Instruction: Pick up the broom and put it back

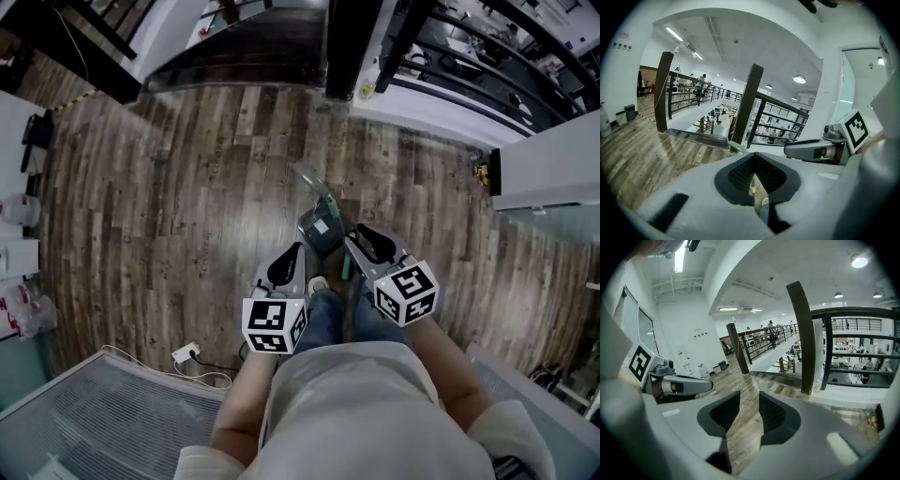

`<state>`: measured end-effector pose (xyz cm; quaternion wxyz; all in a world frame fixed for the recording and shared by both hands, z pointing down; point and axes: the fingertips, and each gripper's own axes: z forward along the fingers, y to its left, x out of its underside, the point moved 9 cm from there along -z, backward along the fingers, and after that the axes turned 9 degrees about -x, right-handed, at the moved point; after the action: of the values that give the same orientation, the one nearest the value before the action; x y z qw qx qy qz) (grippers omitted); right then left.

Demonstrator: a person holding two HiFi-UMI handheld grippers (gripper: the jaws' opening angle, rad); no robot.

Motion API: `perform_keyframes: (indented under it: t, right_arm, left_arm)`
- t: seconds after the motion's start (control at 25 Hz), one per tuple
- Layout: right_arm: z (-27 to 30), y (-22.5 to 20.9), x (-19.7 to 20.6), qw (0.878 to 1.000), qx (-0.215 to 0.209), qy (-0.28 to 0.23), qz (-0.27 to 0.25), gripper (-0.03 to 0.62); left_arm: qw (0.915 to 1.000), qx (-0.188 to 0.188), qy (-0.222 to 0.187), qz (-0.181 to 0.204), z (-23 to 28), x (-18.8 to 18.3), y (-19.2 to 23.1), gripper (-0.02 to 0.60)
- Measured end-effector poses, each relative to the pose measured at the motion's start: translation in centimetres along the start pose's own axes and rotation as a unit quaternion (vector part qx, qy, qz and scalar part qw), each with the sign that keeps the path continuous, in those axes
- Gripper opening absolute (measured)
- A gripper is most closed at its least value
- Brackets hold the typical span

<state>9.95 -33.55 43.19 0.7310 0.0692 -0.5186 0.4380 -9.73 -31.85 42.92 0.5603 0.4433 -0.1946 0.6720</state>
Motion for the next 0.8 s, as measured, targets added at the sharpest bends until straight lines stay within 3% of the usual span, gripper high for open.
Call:
perform_keyframes:
  t: [0.4,0.8]
  right_arm:
    - [3.5,-2.9,1.9,0.999,-0.020,0.042,-0.010,0.162]
    - [6.4,-6.0,4.4,0.997,-0.014,0.068,-0.029,0.166]
  left_arm:
    - [0.9983,-0.046,0.003,-0.036,2.7,1.5,1.2,0.008]
    - [0.9968,-0.063,0.024,-0.043,5.4,4.3,1.3,0.008]
